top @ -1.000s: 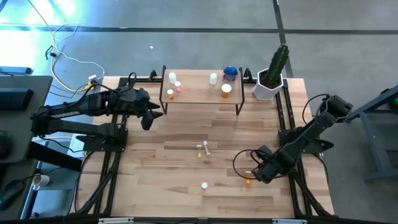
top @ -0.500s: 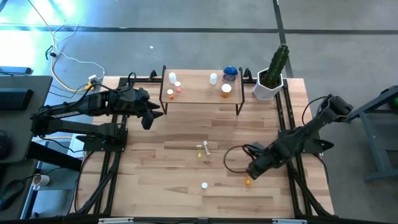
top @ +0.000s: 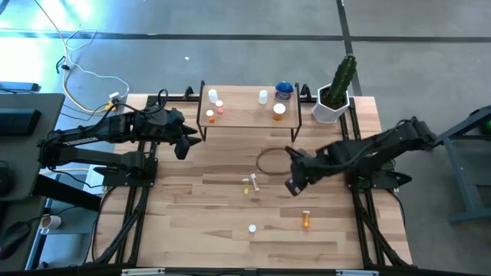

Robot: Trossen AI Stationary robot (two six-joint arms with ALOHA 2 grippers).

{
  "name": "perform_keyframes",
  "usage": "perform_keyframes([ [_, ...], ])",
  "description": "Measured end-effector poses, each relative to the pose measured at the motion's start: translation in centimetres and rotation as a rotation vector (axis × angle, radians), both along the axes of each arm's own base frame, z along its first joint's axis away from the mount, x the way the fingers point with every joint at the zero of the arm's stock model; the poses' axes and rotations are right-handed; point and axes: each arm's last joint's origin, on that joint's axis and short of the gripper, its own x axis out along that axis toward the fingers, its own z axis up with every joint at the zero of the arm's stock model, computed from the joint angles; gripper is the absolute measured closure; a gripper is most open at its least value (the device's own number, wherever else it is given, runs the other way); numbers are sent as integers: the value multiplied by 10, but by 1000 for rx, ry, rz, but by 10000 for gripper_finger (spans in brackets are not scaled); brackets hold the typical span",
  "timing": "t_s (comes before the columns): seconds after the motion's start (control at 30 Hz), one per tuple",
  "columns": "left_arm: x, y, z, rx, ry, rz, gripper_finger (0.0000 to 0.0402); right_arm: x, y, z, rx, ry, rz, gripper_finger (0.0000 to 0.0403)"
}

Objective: Pick and place medicine bottles onto shelf by color
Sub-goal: Put the transparent pill bottle on the shelf

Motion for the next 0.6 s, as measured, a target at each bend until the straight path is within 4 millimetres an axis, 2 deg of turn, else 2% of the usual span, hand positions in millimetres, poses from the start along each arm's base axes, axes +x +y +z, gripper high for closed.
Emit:
perform_keyframes([
  [0.3,0,0,0,0,0,0,190,14,-42,41,-102,-147,-62,279],
  [0.6,0,0,0,39,16,-30,190,13,-78,72,-196,-212,-115,279],
])
